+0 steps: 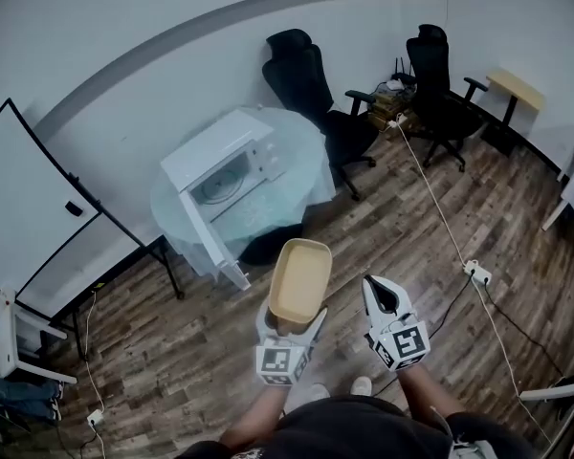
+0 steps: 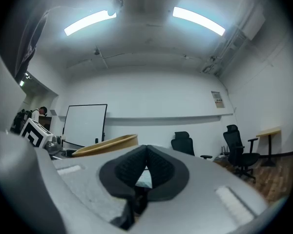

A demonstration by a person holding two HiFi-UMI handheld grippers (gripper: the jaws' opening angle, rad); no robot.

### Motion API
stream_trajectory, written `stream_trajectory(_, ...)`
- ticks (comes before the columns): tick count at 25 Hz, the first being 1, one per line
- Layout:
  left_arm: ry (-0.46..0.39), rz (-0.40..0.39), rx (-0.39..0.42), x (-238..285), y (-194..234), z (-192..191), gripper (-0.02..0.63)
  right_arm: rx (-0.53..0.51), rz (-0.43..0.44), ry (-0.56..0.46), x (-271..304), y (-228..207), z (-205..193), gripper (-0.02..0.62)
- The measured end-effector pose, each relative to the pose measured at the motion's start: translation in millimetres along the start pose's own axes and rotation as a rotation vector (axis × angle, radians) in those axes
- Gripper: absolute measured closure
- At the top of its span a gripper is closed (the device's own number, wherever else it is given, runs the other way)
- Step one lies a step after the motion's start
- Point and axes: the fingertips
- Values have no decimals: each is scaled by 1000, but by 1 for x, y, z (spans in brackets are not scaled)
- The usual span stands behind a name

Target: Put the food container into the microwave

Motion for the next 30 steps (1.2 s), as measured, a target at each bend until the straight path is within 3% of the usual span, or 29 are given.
stream_trajectory(19,-13,-121,-20,-28,4,-8,80,3,-124,0,-30,34,0,595)
stream_trajectory(30,1,-128,-11,11,-4,-9,80,20,-133,4,-17,-6,-4,594)
Point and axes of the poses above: the fingertips, and each gripper's own axes: x forward along the fingers, y to its left, z out of its top, and after that the axes turned 14 degrees about -z, right-handed
